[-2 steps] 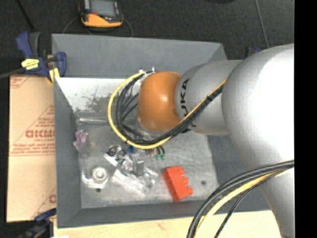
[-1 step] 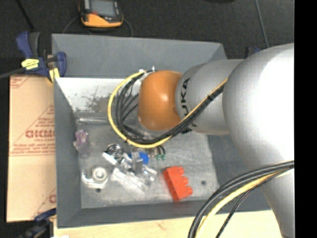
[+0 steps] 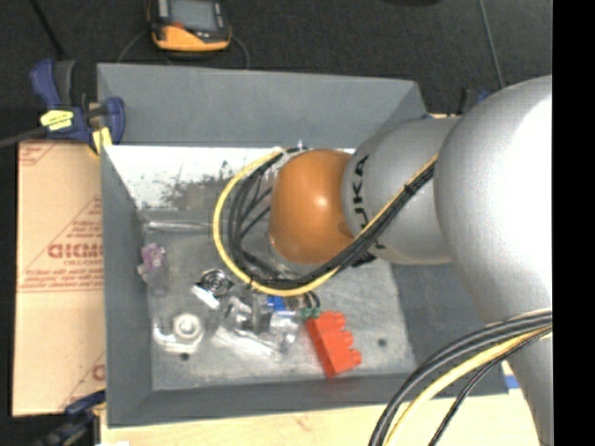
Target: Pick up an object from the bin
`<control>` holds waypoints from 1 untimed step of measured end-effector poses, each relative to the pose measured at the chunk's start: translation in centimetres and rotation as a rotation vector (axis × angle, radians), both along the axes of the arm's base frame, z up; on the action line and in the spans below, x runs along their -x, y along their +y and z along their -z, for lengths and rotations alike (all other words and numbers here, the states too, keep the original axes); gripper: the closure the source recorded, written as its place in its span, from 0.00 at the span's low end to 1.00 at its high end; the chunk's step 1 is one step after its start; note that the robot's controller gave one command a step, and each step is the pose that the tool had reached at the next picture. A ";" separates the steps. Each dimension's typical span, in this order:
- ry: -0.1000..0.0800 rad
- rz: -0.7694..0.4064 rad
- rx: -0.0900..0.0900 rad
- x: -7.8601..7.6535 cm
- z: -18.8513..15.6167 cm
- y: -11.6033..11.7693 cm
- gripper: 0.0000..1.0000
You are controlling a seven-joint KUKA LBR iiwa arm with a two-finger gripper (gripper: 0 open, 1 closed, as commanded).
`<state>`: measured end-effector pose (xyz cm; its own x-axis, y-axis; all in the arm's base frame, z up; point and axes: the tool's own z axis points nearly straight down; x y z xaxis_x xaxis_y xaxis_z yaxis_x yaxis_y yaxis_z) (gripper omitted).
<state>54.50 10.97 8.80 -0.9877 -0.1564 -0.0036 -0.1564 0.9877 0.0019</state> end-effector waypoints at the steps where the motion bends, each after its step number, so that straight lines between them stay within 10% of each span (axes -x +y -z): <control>1: 0.005 -0.002 -0.002 -0.9 0.4 -0.8 1.00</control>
Offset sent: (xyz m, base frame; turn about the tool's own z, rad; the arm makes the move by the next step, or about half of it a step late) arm 0.0082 -0.0106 -0.0071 -0.0026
